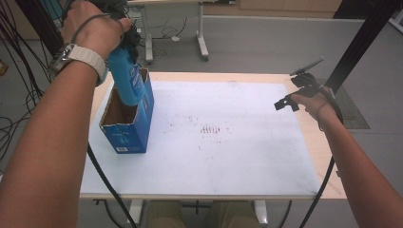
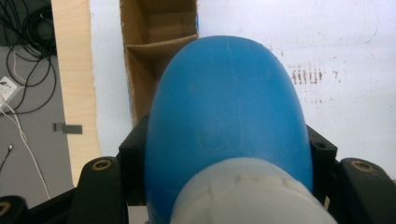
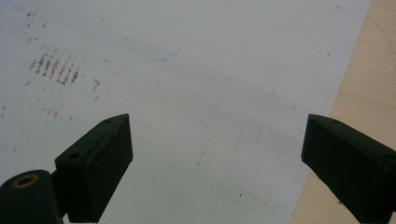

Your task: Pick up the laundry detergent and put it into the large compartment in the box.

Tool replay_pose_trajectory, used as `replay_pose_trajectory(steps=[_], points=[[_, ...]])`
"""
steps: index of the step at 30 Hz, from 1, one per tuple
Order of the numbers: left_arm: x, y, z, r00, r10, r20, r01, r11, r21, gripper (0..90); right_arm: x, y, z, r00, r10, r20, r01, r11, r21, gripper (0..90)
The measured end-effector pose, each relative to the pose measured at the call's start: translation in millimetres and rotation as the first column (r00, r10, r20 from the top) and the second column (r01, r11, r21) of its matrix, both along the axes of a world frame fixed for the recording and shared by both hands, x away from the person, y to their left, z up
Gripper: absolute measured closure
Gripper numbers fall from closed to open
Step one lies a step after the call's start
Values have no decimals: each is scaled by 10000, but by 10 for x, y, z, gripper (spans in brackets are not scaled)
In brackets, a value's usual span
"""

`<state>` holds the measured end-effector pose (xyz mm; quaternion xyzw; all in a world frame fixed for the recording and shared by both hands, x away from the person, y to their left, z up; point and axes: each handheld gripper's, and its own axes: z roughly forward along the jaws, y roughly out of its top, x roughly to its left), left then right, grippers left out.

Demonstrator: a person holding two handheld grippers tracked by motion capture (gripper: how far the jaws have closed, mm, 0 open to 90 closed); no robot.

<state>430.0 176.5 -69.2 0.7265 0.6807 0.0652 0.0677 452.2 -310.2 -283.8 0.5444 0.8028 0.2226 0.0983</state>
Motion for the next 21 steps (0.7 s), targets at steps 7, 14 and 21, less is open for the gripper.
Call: replay_pose_trajectory(steps=[7, 14, 21], points=[[32, 87, -64, 10000, 58, -3, -58, 10000, -53, 379, 4, 21, -18, 10000, 23, -34, -23, 10000, -12, 87], [60, 149, -123, 9999, 106, -12, -106, 9999, 20, 379, 2, 5, -15, 10000, -25, -19, 25, 10000, -17, 87], [82, 193, -178, 10000, 98, 9, -98, 9999, -27, 379, -8, -11, -21, 10000, -60, -45, 60, 10000, -23, 87]])
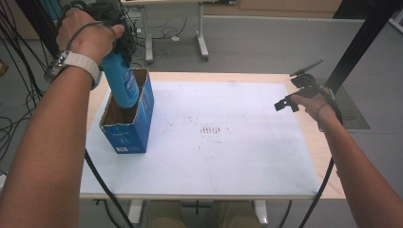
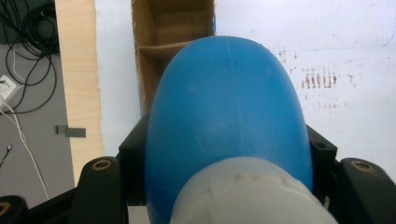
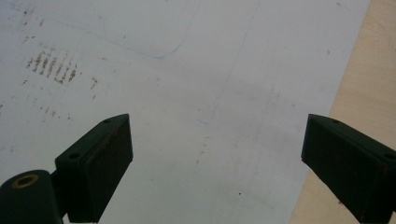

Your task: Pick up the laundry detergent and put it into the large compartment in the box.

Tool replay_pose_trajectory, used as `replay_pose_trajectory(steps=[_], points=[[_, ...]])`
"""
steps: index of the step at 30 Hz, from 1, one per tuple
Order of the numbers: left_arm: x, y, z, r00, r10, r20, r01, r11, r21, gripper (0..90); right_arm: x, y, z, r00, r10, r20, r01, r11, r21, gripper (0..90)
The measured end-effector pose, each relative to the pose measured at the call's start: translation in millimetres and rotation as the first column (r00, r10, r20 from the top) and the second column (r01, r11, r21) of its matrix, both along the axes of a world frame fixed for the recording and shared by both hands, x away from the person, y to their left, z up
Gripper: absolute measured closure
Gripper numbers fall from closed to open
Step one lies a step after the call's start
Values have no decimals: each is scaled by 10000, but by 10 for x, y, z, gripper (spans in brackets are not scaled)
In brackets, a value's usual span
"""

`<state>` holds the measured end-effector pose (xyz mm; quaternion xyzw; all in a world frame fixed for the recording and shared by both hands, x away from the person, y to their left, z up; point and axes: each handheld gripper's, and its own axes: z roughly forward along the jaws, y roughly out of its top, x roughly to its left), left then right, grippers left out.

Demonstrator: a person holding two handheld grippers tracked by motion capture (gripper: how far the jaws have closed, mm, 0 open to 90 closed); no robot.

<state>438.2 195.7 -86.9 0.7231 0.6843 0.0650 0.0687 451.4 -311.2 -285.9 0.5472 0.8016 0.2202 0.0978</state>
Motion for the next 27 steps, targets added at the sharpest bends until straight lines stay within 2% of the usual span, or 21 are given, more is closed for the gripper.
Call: replay_pose_trajectory(steps=[27], points=[[93, 98, -279, 9999, -131, -74, 134, 9991, 409, 379, 2, -35, -51, 9999, -105, -102, 105, 9999, 4, 87]])
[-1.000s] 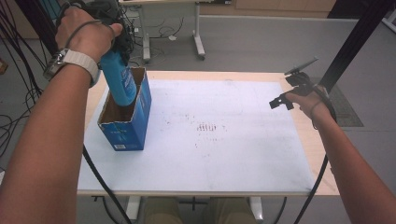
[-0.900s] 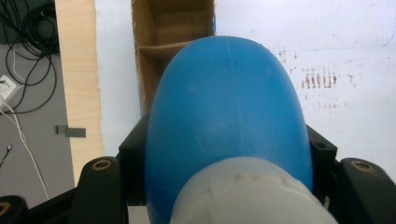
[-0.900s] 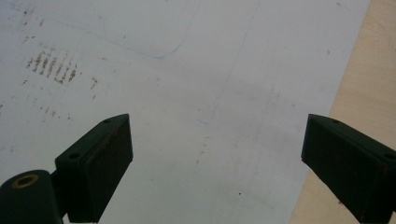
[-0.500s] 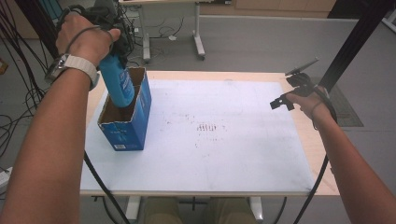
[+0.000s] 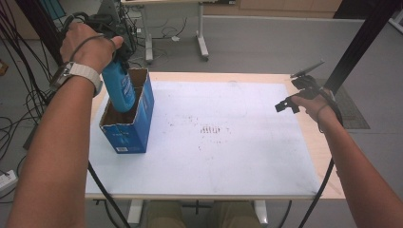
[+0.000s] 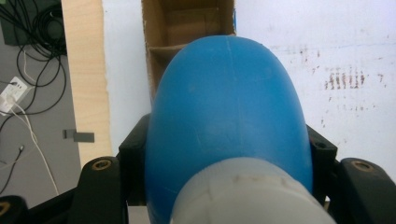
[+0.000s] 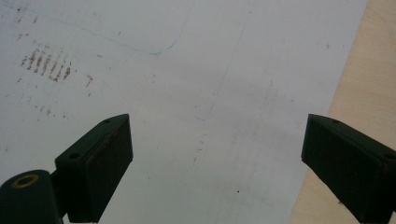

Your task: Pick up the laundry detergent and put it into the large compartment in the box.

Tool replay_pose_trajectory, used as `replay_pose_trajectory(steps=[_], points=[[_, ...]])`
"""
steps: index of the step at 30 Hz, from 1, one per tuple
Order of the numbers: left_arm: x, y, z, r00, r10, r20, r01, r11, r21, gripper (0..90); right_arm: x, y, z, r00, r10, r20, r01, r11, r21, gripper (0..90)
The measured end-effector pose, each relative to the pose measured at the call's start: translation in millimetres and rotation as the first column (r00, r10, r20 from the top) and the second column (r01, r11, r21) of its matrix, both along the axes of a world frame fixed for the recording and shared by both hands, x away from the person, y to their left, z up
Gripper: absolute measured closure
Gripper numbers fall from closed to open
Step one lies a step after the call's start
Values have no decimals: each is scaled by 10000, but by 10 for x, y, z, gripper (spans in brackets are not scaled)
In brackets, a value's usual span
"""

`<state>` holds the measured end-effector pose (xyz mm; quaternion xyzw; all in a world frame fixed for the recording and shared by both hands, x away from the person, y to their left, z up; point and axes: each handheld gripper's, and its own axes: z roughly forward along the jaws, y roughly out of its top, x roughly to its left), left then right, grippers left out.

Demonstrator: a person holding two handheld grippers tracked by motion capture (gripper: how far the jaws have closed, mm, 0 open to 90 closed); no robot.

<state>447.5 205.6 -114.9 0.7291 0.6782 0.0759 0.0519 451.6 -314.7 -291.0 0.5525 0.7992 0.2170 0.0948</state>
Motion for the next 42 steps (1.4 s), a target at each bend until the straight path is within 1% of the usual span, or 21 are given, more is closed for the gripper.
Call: replay_pose_trajectory(steps=[5, 7, 11, 18, 20, 22, 23, 25, 27, 28, 30, 32, 33, 35, 36, 38, 40, 41, 42], points=[[11, 17, -61, 10000, 56, -61, -55, 9999, 88, 379, 3, 8, -6, 10000, 8, -6, -8, 10000, 1, 87], [12, 32, -84, 9999, 53, -128, -52, 10000, 65, 379, 3, 9, -6, 10000, 12, -2, -12, 10000, 3, 87], [10, 65, -125, 9999, 70, -94, -70, 10000, 34, 379, 2, 0, -7, 10000, -14, -17, 14, 10000, -16, 87], [20, 71, -193, 9999, 42, -163, -43, 10000, -38, 378, 5, 10, -17, 10000, -17, -42, 17, 10000, -15, 87], [29, 68, -220, 9997, 9, -261, -10, 10000, -59, 378, 6, 15, -25, 10000, -14, -59, 14, 10000, -7, 87], [36, 63, -250, 9997, -30, -245, 29, 10000, -36, 378, 6, 12, -31, 10000, 9, -47, -9, 10000, 19, 87], [41, 61, -270, 9994, -36, -334, 36, 10000, 1, 378, 5, 10, -33, 10000, -9, -67, 10, 10000, 22, 87], [45, 60, -300, 9996, -44, -273, 45, 10000, 33, 378, 6, -2, -41, 10000, -39, -87, 39, 10000, 27, 87], [50, 65, -333, 9995, -54, -316, 54, 10000, 12, 378, 5, -14, -44, 10000, -50, -77, 50, 10000, 50, 87], [49, 71, -342, 9996, -135, -239, 135, 9999, 30, 378, 3, -17, -44, 9999, -71, -93, 72, 10000, 42, 87], [52, 74, -373, 9993, -193, -306, 195, 9998, 55, 378, 4, -23, -46, 9999, -67, -82, 67, 10000, 50, 87], [49, 79, -401, 9996, -163, -227, 164, 9999, 32, 378, 6, -22, -53, 9999, -95, -97, 96, 9999, 58, 87], [50, 84, -415, 9995, -169, -278, 170, 9999, 31, 378, 7, -18, -58, 9999, -107, -95, 108, 9999, 81, 87], [48, 88, -439, 9996, -166, -246, 167, 9999, 22, 378, 9, -7, -66, 9999, -80, -121, 81, 9999, 72, 87], [50, 97, -454, 9992, -192, -339, 193, 9998, 21, 378, 9, -1, -69, 9999, -66, -123, 67, 9999, 85, 87], [46, 104, -475, 9995, -169, -268, 169, 9999, 4, 378, 10, 1, -73, 9999, -42, -111, 43, 10000, 74, 87], [50, 108, -503, 9991, -141, -400, 141, 9999, 4, 378, 10, -2, -74, 9999, -62, -119, 63, 10000, 73, 87], [48, 109, -511, 9995, -121, -300, 121, 9999, -1, 378, 11, -3, -75, 9999, -69, -131, 70, 10000, 69, 87], [50, 114, -520, 9995, -92, -316, 92, 10000, -10, 378, 11, -5, -76, 9999, -65, -126, 66, 9999, 85, 87]])
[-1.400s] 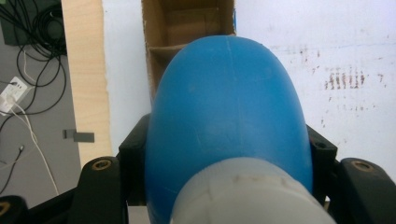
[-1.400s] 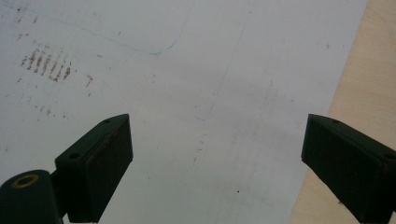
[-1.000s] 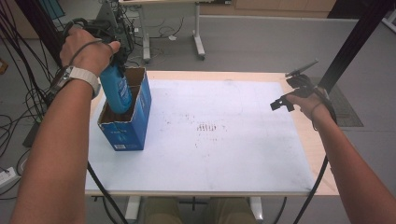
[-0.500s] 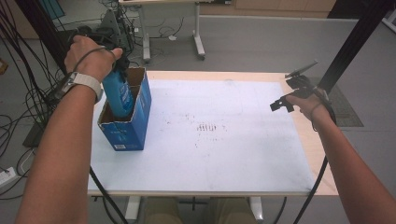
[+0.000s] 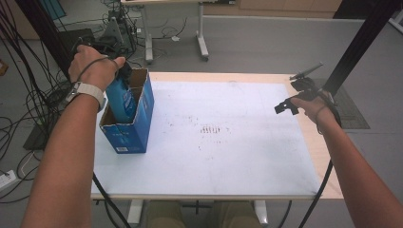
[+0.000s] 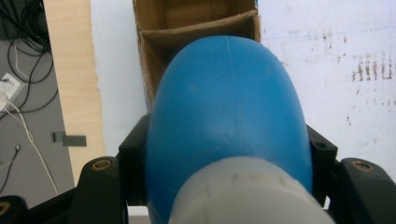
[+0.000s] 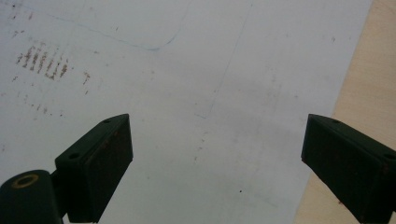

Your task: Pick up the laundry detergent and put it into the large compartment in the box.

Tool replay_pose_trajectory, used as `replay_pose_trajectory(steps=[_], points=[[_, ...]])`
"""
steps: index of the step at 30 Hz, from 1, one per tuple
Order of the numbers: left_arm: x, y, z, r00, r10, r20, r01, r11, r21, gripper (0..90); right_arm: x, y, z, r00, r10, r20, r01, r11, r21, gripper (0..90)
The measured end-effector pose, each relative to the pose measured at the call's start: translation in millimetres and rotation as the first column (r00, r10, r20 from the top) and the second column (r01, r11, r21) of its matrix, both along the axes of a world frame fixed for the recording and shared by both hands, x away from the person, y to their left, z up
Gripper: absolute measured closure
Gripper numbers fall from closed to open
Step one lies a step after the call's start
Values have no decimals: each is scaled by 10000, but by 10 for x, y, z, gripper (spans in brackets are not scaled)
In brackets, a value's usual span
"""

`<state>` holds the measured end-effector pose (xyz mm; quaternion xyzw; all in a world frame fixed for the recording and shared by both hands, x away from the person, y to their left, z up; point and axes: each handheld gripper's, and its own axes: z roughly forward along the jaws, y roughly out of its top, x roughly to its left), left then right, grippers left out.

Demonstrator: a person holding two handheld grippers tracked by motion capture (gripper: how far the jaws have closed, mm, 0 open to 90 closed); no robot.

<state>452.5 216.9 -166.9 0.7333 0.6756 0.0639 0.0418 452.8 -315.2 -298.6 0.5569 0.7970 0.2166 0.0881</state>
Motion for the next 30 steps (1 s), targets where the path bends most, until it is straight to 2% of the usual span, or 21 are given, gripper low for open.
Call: replay_pose_trajectory(steps=[1, 11, 23, 30], points=[[3, 0, -14, 10000, -23, -86, 24, 10000, 17, 378, 0, 1, 0, 10000, -25, -12, 25, 10000, 11, 87], [15, -8, -104, 9999, -98, -29, 99, 9999, 57, 378, 1, -2, -31, 10000, 0, -24, 0, 10000, 5, 87], [56, 9, -299, 9998, -22, -202, 24, 9999, 104, 377, -4, -21, -75, 9999, -41, -112, 41, 10000, 27, 87], [64, 28, -404, 9999, -55, -128, 57, 9999, 118, 376, 4, 8, -84, 9999, 12, -136, -12, 10000, 8, 87]])
